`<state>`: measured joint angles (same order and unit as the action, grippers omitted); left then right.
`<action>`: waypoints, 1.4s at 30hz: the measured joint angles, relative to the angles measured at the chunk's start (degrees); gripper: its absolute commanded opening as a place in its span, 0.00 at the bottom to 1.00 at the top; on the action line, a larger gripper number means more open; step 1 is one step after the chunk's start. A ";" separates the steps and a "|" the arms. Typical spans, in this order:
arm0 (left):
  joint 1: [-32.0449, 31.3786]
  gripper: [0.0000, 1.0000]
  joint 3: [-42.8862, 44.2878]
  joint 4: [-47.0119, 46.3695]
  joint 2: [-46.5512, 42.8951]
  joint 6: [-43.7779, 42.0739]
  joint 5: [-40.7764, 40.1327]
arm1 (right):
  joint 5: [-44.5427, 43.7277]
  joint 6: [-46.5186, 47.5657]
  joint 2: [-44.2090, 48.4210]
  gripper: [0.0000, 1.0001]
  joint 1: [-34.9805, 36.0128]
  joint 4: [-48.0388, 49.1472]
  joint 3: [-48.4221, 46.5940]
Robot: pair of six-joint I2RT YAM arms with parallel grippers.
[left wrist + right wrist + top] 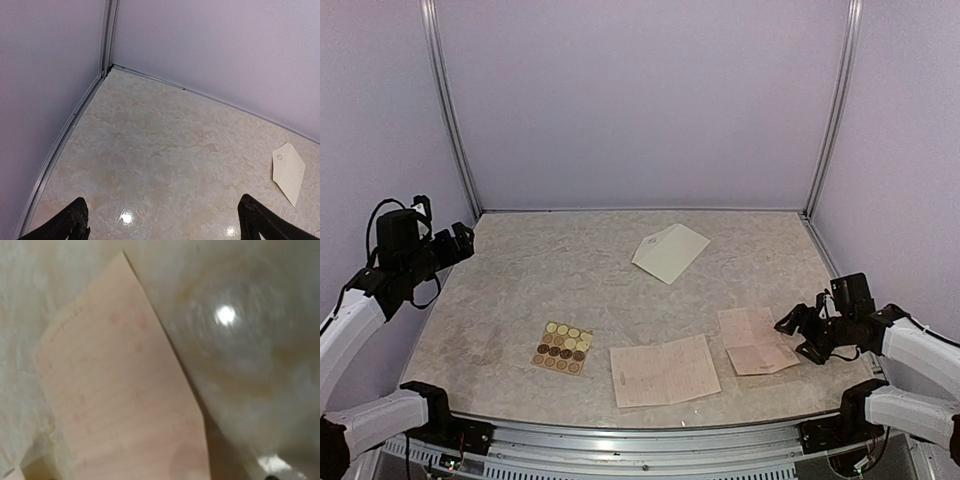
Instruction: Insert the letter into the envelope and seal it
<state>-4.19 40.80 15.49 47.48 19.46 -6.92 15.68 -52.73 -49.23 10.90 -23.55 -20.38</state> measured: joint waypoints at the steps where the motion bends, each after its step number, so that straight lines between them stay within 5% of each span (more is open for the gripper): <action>1: 0.00 0.99 0.00 0.00 -0.02 -0.02 0.00 | 0.31 -0.59 0.44 0.83 0.09 -0.48 0.22; 15: 0.02 0.99 0.00 0.00 -0.26 -0.22 -0.09 | 8.55 -4.63 -0.28 0.63 1.62 -0.39 3.04; 22: 0.04 0.99 0.00 0.00 -0.31 -0.24 -0.57 | 10.14 -5.07 -0.44 0.40 2.25 -0.20 3.13; 28: 0.02 0.99 0.00 0.00 -0.31 -0.22 -0.81 | 10.62 -5.07 2.34 0.00 2.36 -0.50 3.21; 35: -1.07 0.99 -0.04 -0.04 -0.31 -0.46 -0.76 | 9.77 -4.66 4.81 0.00 2.49 -0.46 2.03; 42: -16.24 0.99 -0.44 -1.16 -0.48 2.75 -0.72 | 8.28 4.04 -4.37 0.00 2.62 -0.68 -15.10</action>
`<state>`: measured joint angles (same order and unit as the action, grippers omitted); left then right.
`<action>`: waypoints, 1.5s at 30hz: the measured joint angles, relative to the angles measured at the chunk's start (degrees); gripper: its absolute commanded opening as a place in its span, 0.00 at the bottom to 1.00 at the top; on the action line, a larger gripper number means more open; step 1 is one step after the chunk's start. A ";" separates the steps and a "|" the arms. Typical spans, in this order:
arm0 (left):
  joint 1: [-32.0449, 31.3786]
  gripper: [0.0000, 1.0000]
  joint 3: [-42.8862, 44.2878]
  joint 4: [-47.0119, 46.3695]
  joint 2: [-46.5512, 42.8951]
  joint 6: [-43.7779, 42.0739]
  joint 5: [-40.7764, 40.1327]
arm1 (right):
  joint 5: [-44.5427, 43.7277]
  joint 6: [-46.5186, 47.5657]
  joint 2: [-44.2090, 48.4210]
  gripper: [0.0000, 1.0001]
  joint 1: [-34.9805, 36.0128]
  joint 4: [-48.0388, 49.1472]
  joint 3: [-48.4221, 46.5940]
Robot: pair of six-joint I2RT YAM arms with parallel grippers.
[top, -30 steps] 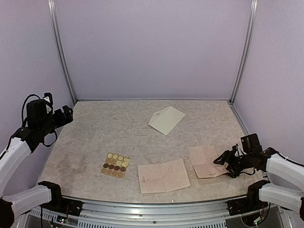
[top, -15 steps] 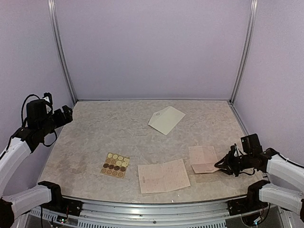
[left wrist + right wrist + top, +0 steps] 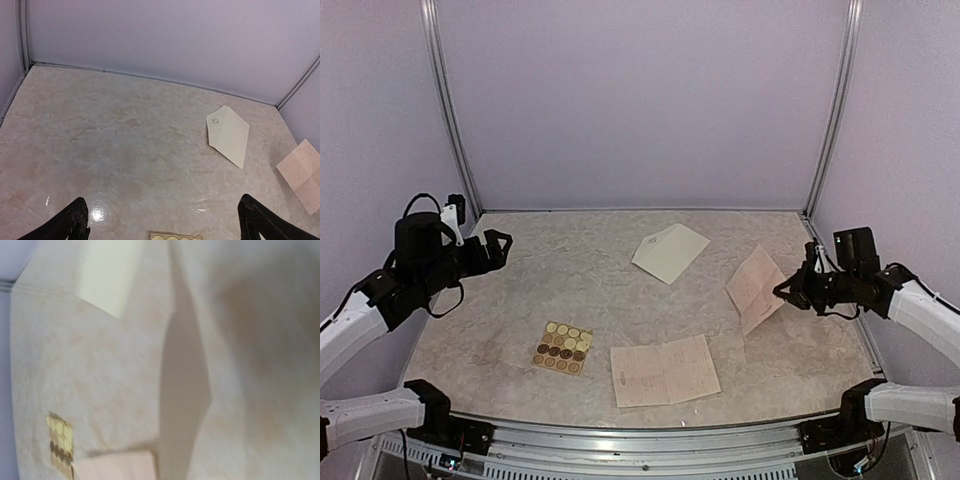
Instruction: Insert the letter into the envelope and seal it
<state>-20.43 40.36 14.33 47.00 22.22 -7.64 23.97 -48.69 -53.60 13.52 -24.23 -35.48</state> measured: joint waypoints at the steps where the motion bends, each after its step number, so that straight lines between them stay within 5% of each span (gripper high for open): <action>1: -2.73 0.99 0.00 -0.35 0.09 0.94 0.00 | -0.09 1.77 -2.23 0.00 0.15 -0.17 -3.21; 7: -20.06 0.99 1.29 -4.20 3.65 6.49 0.81 | -0.55 11.93 -16.22 0.00 6.75 -4.46 -21.75; 11: -26.29 0.99 4.22 -7.02 7.45 7.78 4.20 | 2.67 16.28 -21.44 0.00 12.96 -7.15 -29.70; 19: -30.10 0.99 7.56 -10.54 9.90 7.21 13.68 | 16.09 22.51 -23.47 0.00 24.79 -7.72 -38.60; 27: -33.35 0.98 10.84 -8.70 12.44 5.09 14.27 | 23.78 26.64 -23.56 0.00 29.92 -7.56 -40.02; 32: -33.42 0.69 10.82 -8.61 12.37 4.70 14.97 | 25.40 27.58 -23.98 0.00 30.01 -7.52 -40.02; 36: -33.90 0.33 10.80 -9.53 12.15 4.50 17.40 | 25.86 28.24 -25.16 0.00 30.18 -7.58 -40.06; 43: -34.27 0.00 10.80 -9.86 12.09 4.07 18.75 | 25.88 28.63 -26.27 0.00 30.21 -7.63 -41.51; 45: -34.32 0.00 10.80 -9.81 12.09 4.07 18.80 | 25.62 28.63 -26.27 0.13 30.21 -7.48 -41.83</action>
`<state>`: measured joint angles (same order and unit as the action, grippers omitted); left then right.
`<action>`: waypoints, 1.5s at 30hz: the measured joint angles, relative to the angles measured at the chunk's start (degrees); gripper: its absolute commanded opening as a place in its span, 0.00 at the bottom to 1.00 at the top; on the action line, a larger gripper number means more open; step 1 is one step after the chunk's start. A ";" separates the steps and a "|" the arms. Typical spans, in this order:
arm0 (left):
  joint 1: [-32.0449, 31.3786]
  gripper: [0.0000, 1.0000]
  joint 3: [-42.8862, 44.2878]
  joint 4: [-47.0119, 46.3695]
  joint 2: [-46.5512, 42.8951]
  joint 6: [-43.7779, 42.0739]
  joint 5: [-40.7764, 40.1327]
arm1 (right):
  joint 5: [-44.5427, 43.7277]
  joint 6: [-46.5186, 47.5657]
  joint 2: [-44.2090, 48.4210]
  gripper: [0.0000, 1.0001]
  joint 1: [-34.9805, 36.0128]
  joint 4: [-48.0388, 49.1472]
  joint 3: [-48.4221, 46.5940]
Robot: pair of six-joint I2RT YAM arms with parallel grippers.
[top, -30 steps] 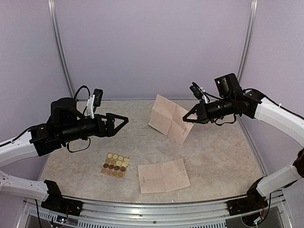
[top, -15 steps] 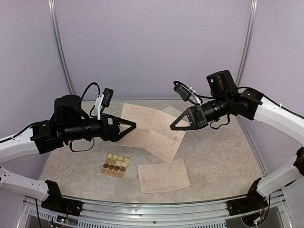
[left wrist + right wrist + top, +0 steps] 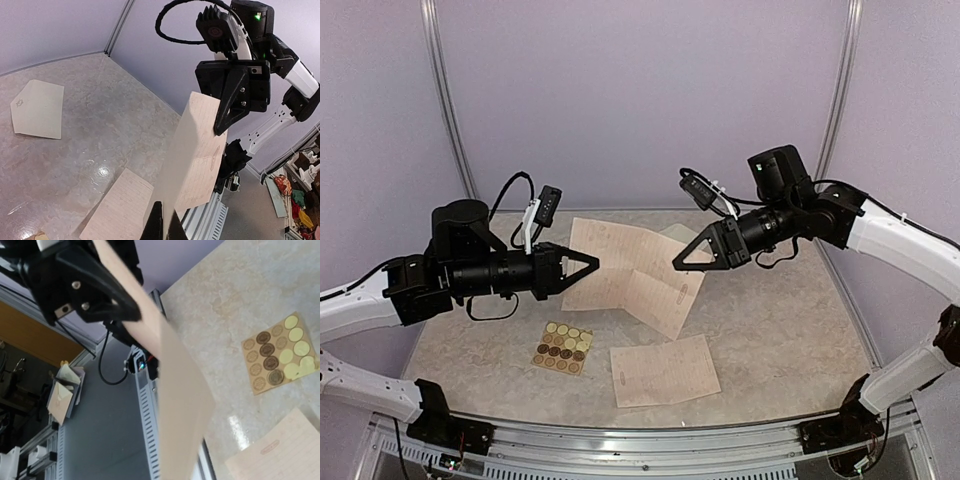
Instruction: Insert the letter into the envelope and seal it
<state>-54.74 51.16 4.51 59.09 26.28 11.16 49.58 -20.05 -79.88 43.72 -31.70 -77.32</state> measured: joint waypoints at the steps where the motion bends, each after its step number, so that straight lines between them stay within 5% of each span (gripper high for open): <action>1: 0.00 0.00 0.00 0.00 0.00 0.11 -0.07 | -0.31 -0.15 0.00 0.28 0.00 0.22 -0.04; 3: 0.00 0.00 0.00 0.20 -0.15 0.48 -0.92 | -1.68 -0.66 0.02 0.59 0.00 0.74 0.00; 5: 0.00 0.00 -0.13 0.22 -0.70 1.55 -2.86 | -3.56 -1.88 0.44 0.72 0.00 2.69 0.68; 10: 0.00 0.00 -3.21 -2.95 -4.55 7.96 -8.74 | -10.82 -7.54 6.49 0.88 0.00 13.57 10.10; 15: 0.00 0.00 -6.58 -7.52 -6.49 14.14 -11.32 | -17.31 -13.05 12.26 0.92 0.00 26.75 21.73; 35: 0.00 0.00 -6.82 -9.92 -6.38 18.47 -9.53 | -17.05 -20.83 6.36 0.75 1.97 44.78 23.50; 45: 0.00 0.00 -6.82 -10.56 -6.08 18.51 -7.85 | -16.22 -23.50 2.93 0.36 3.15 49.40 21.59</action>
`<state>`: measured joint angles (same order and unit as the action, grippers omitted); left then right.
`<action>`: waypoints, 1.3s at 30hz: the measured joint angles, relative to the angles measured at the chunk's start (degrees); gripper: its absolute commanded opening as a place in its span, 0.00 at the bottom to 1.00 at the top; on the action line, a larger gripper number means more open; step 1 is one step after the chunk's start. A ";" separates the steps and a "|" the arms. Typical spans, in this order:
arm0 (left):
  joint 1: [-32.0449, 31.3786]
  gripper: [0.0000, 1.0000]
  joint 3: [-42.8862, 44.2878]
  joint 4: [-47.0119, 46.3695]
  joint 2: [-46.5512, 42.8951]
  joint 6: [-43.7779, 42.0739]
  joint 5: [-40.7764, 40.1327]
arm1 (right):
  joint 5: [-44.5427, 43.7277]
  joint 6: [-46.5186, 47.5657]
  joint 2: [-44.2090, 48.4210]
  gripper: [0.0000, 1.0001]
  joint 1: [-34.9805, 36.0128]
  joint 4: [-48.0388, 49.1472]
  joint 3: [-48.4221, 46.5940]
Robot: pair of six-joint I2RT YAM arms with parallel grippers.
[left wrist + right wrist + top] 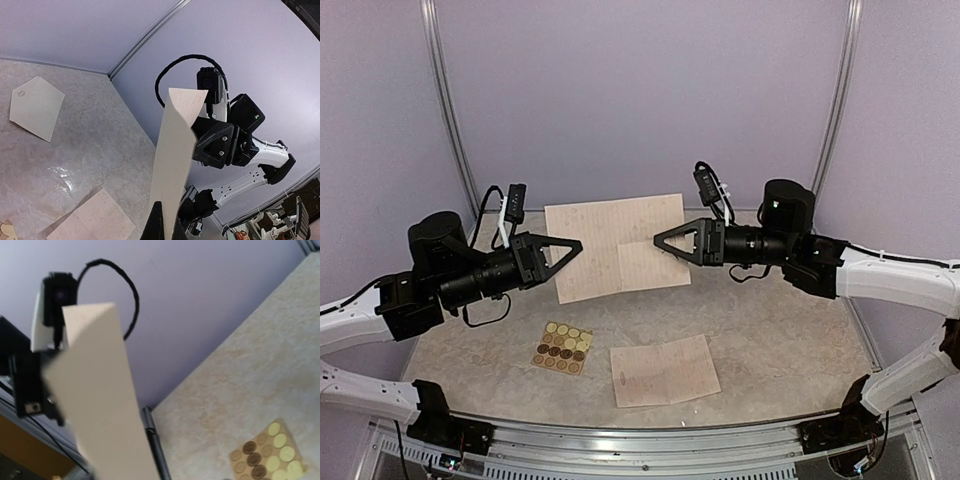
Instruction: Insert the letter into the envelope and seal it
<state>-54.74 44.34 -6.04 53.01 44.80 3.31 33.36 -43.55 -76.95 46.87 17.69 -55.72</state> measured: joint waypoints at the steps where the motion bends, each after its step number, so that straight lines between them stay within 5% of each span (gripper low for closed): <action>1: 0.00 0.00 0.00 0.00 0.04 0.00 0.17 | 0.00 0.11 0.00 0.30 0.04 0.17 -0.04; 5: 0.00 0.00 0.00 0.02 0.44 0.00 0.70 | -0.59 -0.15 0.00 0.00 0.20 0.55 -0.15; 8: 0.00 0.00 0.00 0.02 0.68 0.00 0.98 | -1.40 -0.74 -0.04 0.00 0.31 0.37 -0.22; 16: 0.00 0.50 0.00 0.76 0.46 -0.13 -0.33 | -9.11 0.24 0.98 0.00 0.37 -5.01 -0.24; 26: 4.17 0.52 -0.20 6.49 -5.03 0.94 -6.51 | -18.91 4.48 4.96 0.00 0.37 -16.96 -1.70; 39: 10.10 0.54 -6.95 10.16 -8.37 5.97 -8.66 | 4.37 8.39 6.05 0.00 0.37 -11.34 -3.78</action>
<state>-44.64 37.39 4.12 44.64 50.76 -5.34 37.74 -35.16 -70.89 47.24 6.35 -59.51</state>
